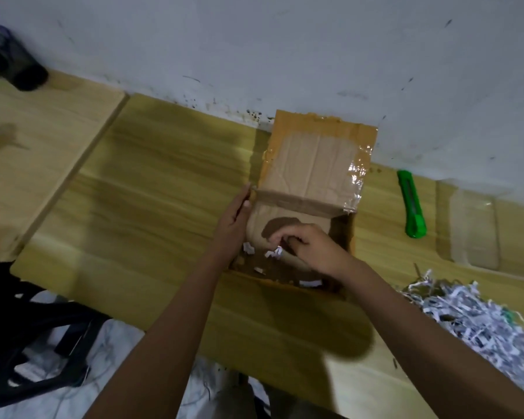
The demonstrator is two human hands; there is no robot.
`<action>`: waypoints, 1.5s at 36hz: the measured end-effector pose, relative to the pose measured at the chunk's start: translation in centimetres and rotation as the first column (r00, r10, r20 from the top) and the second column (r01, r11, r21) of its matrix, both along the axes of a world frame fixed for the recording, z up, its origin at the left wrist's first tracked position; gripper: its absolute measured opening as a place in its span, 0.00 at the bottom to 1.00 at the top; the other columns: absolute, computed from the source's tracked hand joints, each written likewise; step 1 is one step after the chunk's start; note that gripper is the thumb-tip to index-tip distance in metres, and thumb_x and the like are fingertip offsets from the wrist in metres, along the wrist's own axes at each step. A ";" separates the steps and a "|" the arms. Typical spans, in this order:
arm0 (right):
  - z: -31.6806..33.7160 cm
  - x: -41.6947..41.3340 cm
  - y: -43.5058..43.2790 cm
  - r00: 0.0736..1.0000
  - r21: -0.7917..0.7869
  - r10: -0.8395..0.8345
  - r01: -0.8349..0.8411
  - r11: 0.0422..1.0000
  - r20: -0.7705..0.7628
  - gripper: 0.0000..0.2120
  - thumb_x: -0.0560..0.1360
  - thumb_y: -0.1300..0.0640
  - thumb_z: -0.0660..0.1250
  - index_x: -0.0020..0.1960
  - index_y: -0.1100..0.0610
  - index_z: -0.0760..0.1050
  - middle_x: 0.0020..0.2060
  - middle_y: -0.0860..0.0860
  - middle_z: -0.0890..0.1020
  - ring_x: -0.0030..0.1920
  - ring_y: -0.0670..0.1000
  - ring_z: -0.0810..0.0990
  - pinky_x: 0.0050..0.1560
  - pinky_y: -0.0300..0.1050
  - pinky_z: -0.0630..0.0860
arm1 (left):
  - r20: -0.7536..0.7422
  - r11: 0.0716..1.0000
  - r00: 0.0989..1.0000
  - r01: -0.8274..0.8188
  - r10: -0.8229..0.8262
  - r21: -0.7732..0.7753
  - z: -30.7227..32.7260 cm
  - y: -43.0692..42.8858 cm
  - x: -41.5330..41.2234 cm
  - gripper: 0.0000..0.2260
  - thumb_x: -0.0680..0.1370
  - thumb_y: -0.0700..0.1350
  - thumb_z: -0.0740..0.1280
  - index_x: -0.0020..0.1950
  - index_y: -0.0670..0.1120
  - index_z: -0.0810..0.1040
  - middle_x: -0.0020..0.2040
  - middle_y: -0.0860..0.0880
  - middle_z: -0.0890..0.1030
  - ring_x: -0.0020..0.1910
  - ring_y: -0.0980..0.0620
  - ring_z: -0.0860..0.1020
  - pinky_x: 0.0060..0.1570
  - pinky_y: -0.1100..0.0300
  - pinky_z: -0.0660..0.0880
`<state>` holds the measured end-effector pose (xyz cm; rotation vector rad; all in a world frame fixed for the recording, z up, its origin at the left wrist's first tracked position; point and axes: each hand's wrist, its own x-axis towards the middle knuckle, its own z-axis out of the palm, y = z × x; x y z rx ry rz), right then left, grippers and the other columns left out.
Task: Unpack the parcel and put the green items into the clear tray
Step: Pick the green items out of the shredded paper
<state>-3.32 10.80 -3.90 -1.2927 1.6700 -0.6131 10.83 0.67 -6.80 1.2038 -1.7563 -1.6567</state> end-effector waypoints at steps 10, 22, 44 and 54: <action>1.3 0.9 1.7 0.919 0.377 -0.242 0.353 0.856 -0.312 0.16 0.77 0.63 0.54 0.63 0.64 0.70 0.59 0.64 0.76 0.55 0.61 0.76 0.47 0.46 0.70 | -0.011 0.995 0.999 -0.048 0.047 -0.089 -0.1 0.7 0.0 0.18 0.82 0.42 0.54 0.72 0.45 0.63 0.72 0.48 0.66 0.70 0.57 0.64 0.67 0.69 0.62; 0.5 2.8 1.6 0.916 0.536 -0.300 0.400 0.743 -0.267 0.15 0.78 0.61 0.55 0.60 0.66 0.71 0.58 0.65 0.77 0.54 0.62 0.77 0.61 0.56 0.74 | -0.011 0.994 0.999 -0.048 0.047 -0.103 0.6 0.9 0.2 0.18 0.82 0.41 0.53 0.72 0.44 0.63 0.72 0.49 0.67 0.66 0.64 0.61 0.54 0.86 0.57; -0.6 5.8 0.1 0.871 0.293 -0.445 0.379 0.878 0.206 0.14 0.71 0.69 0.68 0.55 0.58 0.76 0.54 0.56 0.79 0.54 0.53 0.79 0.53 0.41 0.80 | -0.106 0.998 0.994 -0.022 0.027 0.051 0.1 0.6 0.5 0.18 0.82 0.47 0.54 0.72 0.53 0.63 0.69 0.59 0.65 0.68 0.65 0.61 0.62 0.76 0.60; -1.9 3.9 0.5 0.993 -0.018 -0.098 0.097 0.995 -0.059 0.38 0.64 0.61 0.76 0.70 0.50 0.64 0.60 0.47 0.68 0.60 0.43 0.67 0.61 0.32 0.68 | -0.153 0.994 0.987 -0.041 0.057 0.105 -0.5 0.4 0.4 0.18 0.82 0.43 0.54 0.72 0.48 0.64 0.70 0.56 0.66 0.67 0.66 0.62 0.57 0.81 0.63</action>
